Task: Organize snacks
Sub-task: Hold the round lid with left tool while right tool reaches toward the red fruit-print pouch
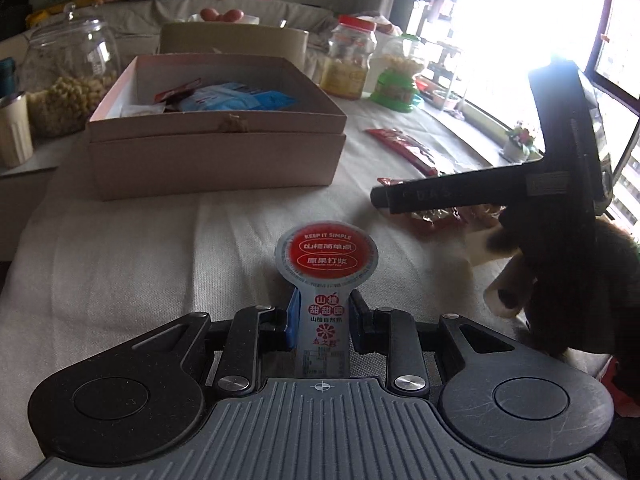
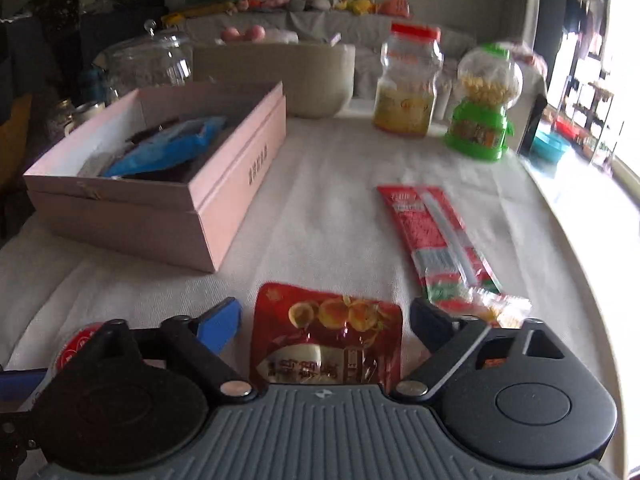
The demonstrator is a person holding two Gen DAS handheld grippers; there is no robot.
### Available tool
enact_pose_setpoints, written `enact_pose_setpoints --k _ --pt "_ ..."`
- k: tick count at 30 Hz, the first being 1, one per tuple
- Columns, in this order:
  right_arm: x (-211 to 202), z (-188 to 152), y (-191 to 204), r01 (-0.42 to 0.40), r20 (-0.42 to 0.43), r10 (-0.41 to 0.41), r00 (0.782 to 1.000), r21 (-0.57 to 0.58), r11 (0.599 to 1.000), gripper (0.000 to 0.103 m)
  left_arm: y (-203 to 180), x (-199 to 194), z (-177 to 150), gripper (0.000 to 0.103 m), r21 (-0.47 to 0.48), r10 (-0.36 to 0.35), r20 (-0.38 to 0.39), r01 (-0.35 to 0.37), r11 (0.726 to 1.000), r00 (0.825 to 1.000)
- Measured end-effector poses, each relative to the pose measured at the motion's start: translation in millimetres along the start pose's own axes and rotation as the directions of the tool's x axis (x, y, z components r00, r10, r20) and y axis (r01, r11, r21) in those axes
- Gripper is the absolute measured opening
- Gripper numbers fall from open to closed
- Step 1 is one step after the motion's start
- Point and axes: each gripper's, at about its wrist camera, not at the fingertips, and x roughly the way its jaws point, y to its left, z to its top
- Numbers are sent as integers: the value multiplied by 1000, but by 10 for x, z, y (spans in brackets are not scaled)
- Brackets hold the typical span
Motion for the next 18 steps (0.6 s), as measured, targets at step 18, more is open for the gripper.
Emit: enact_pose_setpoints --k 18 --pt "-788 -831 -331 -112 -13 111 994 -74 991 90 -24 -10 23 29 1 4 -23 -4 1000 1000"
